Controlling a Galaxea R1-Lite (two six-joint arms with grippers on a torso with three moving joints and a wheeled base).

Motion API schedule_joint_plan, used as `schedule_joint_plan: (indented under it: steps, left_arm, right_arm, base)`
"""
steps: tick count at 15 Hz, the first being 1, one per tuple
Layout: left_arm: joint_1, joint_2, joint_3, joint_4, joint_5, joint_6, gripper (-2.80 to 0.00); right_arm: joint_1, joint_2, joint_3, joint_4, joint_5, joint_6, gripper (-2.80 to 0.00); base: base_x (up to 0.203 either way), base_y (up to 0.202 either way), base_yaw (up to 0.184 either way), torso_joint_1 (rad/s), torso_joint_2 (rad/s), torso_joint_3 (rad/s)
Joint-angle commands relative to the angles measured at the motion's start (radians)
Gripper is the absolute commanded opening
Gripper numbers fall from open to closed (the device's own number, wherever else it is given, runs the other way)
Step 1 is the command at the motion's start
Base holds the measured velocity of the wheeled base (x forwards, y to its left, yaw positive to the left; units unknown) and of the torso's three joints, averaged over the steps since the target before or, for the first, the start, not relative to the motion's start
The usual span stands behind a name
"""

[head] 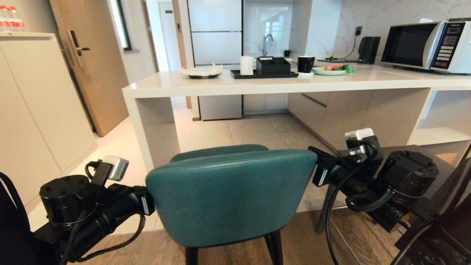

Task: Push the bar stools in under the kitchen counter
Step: Push the blue chair back under the dining table

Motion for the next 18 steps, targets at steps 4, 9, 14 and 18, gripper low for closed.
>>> schedule_joint_plan:
  steps: [4, 9, 14, 18]
  left_arm:
    - [0.004, -0.007, 0.012, -0.015, 0.005, 0.035, -2.80]
    - [0.001, 0.003, 0.015, -0.015, 0.005, 0.042, -2.80]
    - [0.001, -0.004, 0.027, -0.015, 0.005, 0.043, -2.80]
    - [-0.014, -0.007, 0.039, -0.015, 0.007, 0.047, -2.80]
  right_arm:
    - [0.016, -0.003, 0.001, -0.008, 0.002, -0.001, -2.80]
    - [0.023, -0.005, 0.003, -0.008, 0.002, -0.004, -2.80]
    - [0.030, -0.007, 0.001, -0.009, 0.002, -0.004, -2.80]
    - [0.030, 0.017, -0.069, 0.006, 0.003, -0.008, -2.80]
  base:
    - [0.000, 0.000, 0.000, 0.000, 0.00, 0.000]
    - [0.081, 0.000, 0.002, -0.002, 0.00, 0.004]
    - [0.082, 0.000, 0.001, 0.006, 0.00, -0.001]
    - [0.000, 0.000, 0.000, 0.000, 0.00, 0.000]
